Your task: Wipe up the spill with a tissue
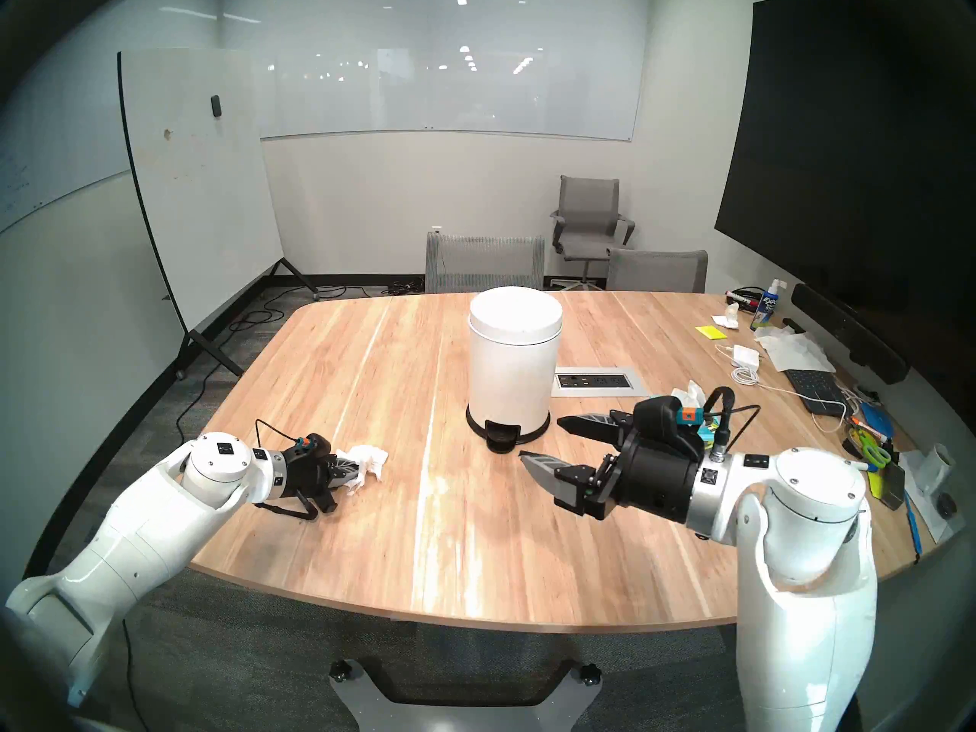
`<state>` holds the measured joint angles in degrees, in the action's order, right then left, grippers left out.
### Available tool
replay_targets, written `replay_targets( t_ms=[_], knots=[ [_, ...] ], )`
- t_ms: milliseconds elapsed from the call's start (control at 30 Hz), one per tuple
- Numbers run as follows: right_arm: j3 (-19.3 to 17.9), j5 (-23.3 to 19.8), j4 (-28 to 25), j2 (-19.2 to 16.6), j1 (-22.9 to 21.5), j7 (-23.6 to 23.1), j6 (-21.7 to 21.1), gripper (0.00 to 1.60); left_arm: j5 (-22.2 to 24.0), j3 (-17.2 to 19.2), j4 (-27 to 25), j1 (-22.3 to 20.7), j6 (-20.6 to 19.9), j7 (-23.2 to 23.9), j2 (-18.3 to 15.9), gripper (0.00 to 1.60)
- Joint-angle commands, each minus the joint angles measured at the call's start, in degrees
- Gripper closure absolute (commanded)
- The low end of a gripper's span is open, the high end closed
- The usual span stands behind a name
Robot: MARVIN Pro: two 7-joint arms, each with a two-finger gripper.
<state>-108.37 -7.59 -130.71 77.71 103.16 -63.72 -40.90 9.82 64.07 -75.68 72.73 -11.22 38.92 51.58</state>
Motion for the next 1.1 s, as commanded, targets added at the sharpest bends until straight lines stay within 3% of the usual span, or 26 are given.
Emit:
replay_targets(
  t_ms=[0, 300, 533, 867, 1067],
  knots=[
    [0.2, -0.2, -0.9, -0.1, -0.3, -0.3, 0.0, 0.0, -0.2, -3.0, -2.9, 1.5, -1.4, 0.3, 3.1, 1.6],
    [0.1, -0.2, -0.9, -0.1, -0.3, -0.3, -0.1, 0.0, 0.1, -3.9, -8.8, 3.5, -4.3, 0.0, 2.3, 1.6],
    [0.1, -0.2, -0.9, -0.1, -0.3, -0.3, -0.1, 0.0, 0.5, -3.0, -9.1, 4.2, -4.6, 0.1, 0.2, 1.6],
    [0.1, -0.2, -0.9, -0.1, -0.3, -0.3, -0.1, 0.0, 3.7, 1.2, -13.4, 7.5, -4.6, 3.2, -6.6, 1.6],
    [0.1, -0.2, -0.9, -0.1, -0.3, -0.3, -0.1, 0.0, 5.0, 3.0, -14.9, 8.4, -5.2, 4.0, -8.0, 1.6]
  ],
)
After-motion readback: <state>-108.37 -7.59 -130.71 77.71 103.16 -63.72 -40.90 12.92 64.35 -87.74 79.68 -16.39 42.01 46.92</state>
